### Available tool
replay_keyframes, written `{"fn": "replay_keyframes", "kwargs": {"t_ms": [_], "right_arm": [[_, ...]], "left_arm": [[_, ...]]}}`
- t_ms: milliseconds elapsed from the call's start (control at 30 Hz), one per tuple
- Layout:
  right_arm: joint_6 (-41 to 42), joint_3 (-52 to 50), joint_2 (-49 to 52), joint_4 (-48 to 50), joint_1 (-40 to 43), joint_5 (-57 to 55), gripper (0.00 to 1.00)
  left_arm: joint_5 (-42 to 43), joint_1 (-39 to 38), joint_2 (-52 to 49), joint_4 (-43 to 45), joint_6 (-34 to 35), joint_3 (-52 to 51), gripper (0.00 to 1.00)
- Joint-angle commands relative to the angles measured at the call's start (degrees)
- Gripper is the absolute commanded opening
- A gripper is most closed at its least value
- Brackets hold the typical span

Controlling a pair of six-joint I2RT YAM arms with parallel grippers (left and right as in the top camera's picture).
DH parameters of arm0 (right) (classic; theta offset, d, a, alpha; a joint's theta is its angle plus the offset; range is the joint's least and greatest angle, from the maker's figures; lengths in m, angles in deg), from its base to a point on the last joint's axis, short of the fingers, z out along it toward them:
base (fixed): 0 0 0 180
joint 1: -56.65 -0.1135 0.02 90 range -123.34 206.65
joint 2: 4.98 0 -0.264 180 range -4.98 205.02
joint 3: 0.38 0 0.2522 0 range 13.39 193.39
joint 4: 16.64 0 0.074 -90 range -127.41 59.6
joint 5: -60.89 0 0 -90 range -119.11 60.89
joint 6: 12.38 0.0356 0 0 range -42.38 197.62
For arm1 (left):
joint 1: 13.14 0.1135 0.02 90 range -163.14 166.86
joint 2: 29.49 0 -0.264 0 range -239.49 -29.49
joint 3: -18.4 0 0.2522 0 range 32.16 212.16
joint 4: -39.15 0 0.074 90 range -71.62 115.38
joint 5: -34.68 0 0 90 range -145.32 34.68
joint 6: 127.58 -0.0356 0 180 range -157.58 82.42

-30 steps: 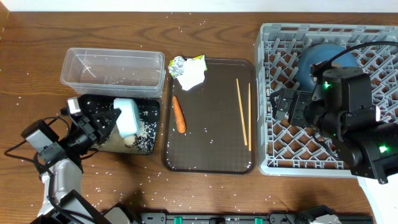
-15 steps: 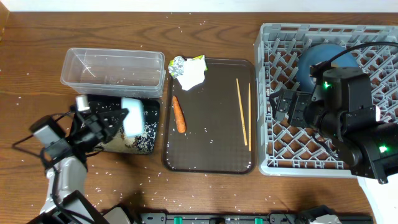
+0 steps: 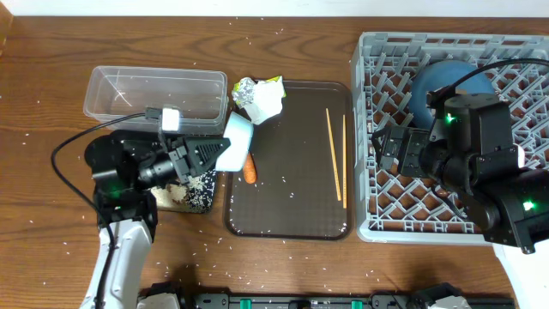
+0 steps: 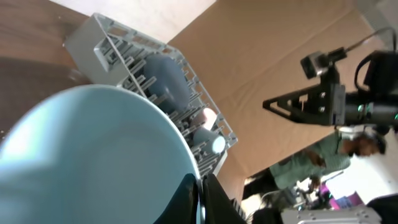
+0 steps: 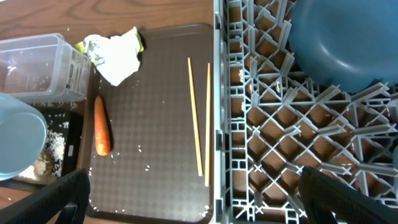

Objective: Sort waste into correct bins and load items into the dishwasher rack
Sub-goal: 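Carry the white bowl with the left gripper over the brown tray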

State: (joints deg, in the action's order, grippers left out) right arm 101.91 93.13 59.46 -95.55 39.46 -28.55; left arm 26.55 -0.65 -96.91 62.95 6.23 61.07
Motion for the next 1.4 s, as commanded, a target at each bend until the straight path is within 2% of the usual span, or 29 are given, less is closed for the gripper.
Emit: {"fn": "replay_keyframes", "kwargs": {"t_ms": [0,33,133,200,333,433,700,867,1033,1200,1367], "right_arm": [[-1.01,0.09,-0.59,-0.50,0.31,0.07,0.99],[-1.01,0.07,-0.59,-0.81,0.31,0.15,0.99],[-1.01,0.09,-0.59,-0.96,0.31,0.13,0.99],[-1.01,0.09,-0.66,-1.05,0.31,0.15,0.99],[-2.23,0.09,-0.81,-1.92,0.31,0.09,0.99],[-2.25,0.09,-0.81,-1.88,0.31,0.13,0.99],[-2.25,0.07,-0.81,-1.73,0.31,0.09,0.99],[-2.05,0.09,-0.81,-0.66,0.31,0.09,0.99],[-2.08,0.09,-1.07,-0.42,0.35,0.07,0.99],[-2.08,0.09,-1.11,-0.48,0.35,0.09,0.99],[-2.08,0.09,-1.18,-0.50,0.35,0.11,0.99]], "left_arm": [[-2.05,4.55,0.17,-1.64,5.44,0.44,0.06],[-4.39,5.90,0.13,-5.68,5.68,0.39,0.06],[-12.57,8.13,0.00,-26.77,5.44,0.35,0.06],[-12.63,11.78,-0.46,-30.14,3.37,0.35,0.06],[-6.67,13.77,-0.74,-28.70,2.16,0.24,0.06],[-4.52,16.79,-0.42,-24.72,5.64,0.24,0.06],[0.28,15.13,-0.20,-21.94,3.63,0.24,0.06],[1.66,8.46,-0.04,-17.77,3.39,0.24,0.06],[-2.38,-2.62,0.13,-12.39,0.50,0.24,0.06],[-15.41,-15.43,0.13,-14.95,-5.42,0.24,0.06],[-34.16,-25.86,0.11,-23.74,-11.67,0.26,0.06]]}}
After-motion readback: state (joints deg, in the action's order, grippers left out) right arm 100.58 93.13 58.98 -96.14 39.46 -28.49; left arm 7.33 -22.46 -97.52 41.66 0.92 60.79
